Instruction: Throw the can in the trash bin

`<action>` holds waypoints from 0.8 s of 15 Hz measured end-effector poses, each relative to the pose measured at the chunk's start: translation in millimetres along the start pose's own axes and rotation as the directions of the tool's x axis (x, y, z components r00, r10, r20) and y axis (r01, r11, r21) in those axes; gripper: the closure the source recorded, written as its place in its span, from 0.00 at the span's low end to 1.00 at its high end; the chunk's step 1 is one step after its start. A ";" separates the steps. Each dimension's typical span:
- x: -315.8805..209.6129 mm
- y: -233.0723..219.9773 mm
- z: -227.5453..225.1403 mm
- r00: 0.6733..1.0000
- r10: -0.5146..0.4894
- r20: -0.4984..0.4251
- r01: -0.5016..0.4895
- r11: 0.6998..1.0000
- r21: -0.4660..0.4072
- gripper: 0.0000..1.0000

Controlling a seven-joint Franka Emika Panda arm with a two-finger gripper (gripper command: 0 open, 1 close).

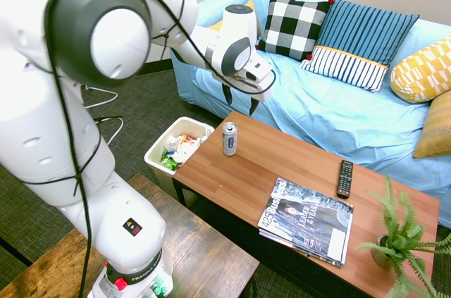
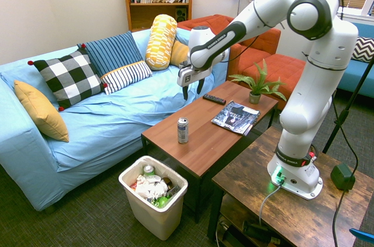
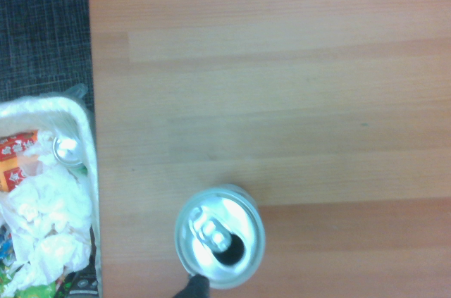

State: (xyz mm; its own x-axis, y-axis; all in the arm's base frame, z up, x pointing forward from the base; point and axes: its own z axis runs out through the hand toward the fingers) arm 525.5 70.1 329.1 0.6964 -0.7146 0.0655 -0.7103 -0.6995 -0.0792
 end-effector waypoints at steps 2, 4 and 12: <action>-7.6 -25.8 36.6 1.000 -0.014 0.016 0.014 1.000 -0.026 0.00; -11.0 -40.8 70.0 0.999 -0.011 0.031 0.013 0.998 -0.054 0.00; -17.1 -46.7 117.5 0.997 0.012 0.071 -0.005 0.995 -0.100 0.00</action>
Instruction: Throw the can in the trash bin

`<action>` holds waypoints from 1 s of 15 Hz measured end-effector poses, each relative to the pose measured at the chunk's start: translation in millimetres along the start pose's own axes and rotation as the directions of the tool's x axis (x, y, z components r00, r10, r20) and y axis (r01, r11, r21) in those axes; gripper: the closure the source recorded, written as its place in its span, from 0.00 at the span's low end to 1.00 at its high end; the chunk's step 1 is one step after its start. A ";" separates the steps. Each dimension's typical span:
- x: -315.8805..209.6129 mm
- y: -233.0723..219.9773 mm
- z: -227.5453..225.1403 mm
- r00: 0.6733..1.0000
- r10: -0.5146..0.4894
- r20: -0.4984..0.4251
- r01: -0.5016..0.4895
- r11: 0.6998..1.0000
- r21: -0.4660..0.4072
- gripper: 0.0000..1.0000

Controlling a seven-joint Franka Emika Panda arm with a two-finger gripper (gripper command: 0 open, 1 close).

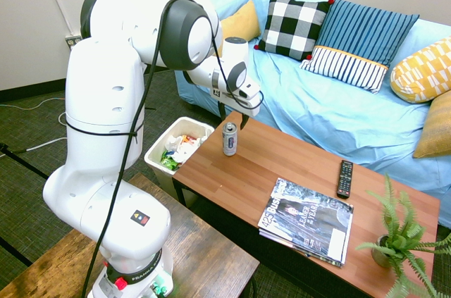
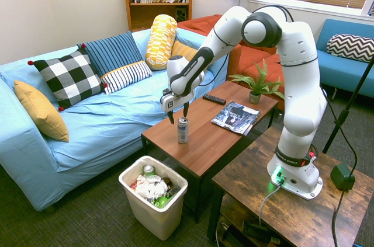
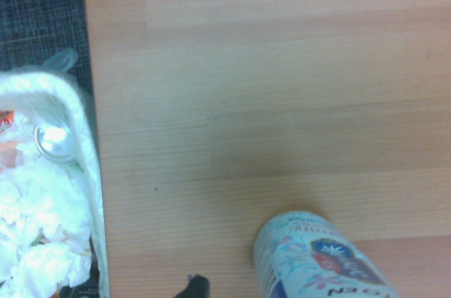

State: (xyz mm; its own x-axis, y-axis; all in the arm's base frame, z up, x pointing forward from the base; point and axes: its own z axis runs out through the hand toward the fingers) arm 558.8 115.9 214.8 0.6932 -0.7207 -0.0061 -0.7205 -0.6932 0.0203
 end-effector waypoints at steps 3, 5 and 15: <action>-5.8 4.9 7.4 1.000 -0.002 0.009 0.003 1.000 -0.018 0.00; -4.9 9.0 10.9 1.000 0.006 0.014 -0.005 1.000 -0.025 1.00; -2.8 13.0 22.0 0.999 0.029 0.031 -0.028 0.999 -0.034 1.00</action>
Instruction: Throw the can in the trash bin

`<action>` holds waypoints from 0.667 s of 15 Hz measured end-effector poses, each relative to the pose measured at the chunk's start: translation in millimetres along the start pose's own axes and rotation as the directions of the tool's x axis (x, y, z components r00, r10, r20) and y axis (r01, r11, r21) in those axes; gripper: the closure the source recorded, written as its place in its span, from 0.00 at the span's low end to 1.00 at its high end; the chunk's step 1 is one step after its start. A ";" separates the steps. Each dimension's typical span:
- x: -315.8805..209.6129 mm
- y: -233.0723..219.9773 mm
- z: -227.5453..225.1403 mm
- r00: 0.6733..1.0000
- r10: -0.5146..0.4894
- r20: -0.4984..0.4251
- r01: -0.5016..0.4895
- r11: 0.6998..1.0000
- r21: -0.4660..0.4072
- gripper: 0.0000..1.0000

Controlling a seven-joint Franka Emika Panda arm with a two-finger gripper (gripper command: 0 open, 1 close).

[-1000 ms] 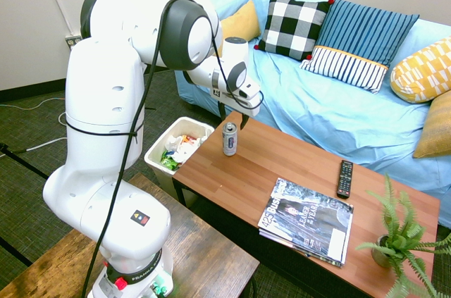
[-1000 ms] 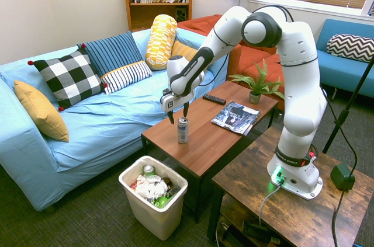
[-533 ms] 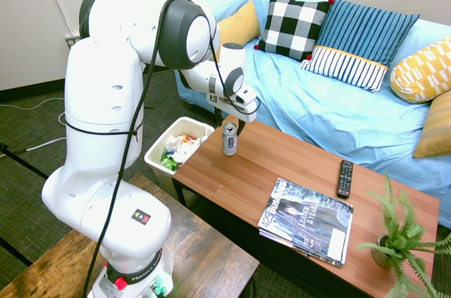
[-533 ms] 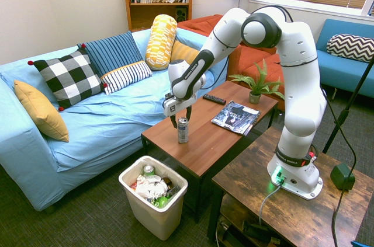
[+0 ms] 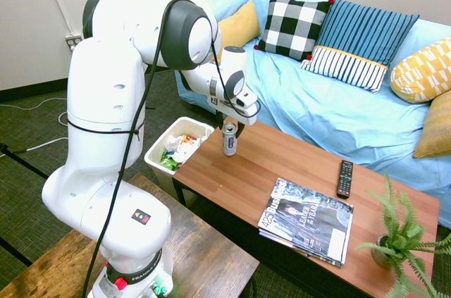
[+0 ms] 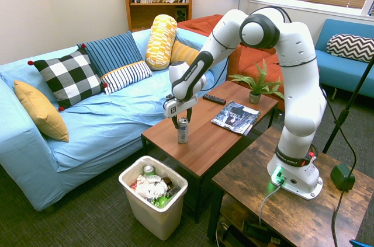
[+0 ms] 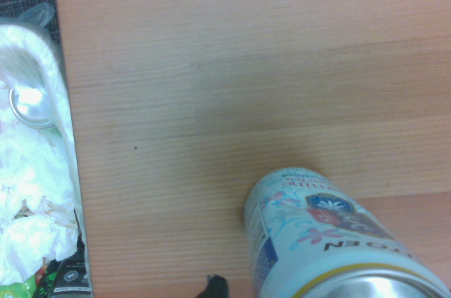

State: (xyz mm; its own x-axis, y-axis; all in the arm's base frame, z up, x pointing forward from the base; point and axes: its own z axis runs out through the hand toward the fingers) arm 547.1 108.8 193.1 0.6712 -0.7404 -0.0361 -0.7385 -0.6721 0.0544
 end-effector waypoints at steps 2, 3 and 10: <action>-0.4 -0.1 0.1 1.000 0.000 0.001 0.000 1.000 0.000 1.00; -1.0 -0.5 -0.1 1.000 0.000 0.001 0.000 1.000 0.001 1.00; -21.1 -21.7 -51.9 0.997 -0.017 -0.081 0.021 0.998 0.054 1.00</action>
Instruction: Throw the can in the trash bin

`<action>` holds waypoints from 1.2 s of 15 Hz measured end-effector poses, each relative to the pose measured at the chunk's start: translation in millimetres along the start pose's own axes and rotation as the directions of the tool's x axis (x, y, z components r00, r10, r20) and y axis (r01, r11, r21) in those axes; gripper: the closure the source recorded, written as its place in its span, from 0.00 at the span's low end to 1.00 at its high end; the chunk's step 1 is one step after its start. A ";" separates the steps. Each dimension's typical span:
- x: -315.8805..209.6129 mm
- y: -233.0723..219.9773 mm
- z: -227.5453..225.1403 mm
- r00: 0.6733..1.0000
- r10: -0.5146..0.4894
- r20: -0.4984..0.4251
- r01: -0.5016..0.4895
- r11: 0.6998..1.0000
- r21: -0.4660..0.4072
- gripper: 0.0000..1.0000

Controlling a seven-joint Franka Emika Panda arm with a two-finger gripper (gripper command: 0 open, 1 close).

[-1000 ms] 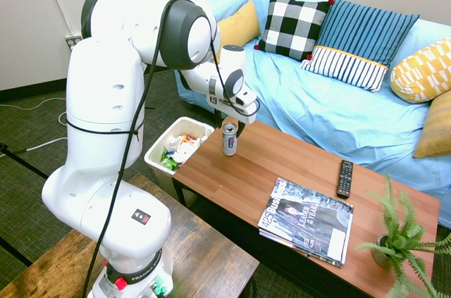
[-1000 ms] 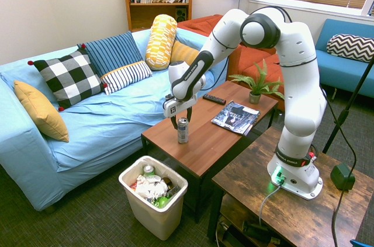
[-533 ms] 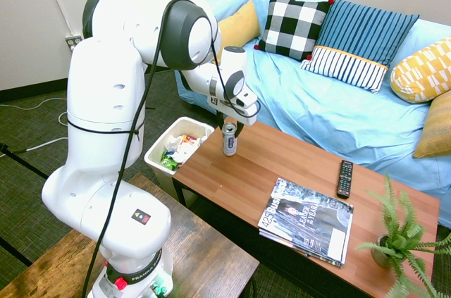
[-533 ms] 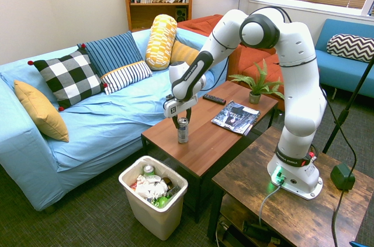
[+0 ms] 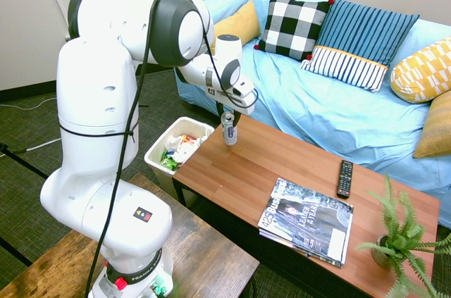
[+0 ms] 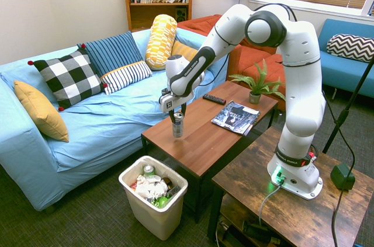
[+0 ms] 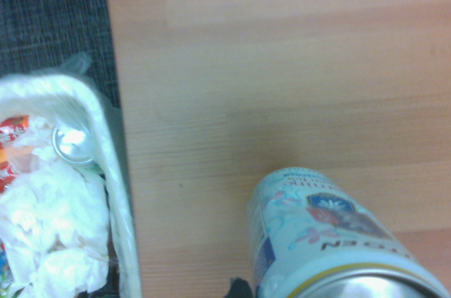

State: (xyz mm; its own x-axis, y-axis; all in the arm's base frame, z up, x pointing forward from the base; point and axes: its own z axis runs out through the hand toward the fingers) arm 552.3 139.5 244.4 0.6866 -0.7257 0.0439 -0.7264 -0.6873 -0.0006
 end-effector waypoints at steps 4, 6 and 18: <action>-55.3 -50.3 -43.3 0.993 -0.098 -0.066 0.099 0.995 0.015 1.00; -95.3 -79.3 -42.3 0.985 -0.151 -0.086 0.153 0.988 0.009 1.00; -230.1 -121.4 21.6 0.950 -0.297 -0.100 0.288 0.953 -0.091 0.00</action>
State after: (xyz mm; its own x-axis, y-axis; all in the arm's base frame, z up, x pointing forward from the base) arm 483.1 389.3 212.8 0.8645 -0.4822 0.1418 -0.4974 -0.8614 0.1030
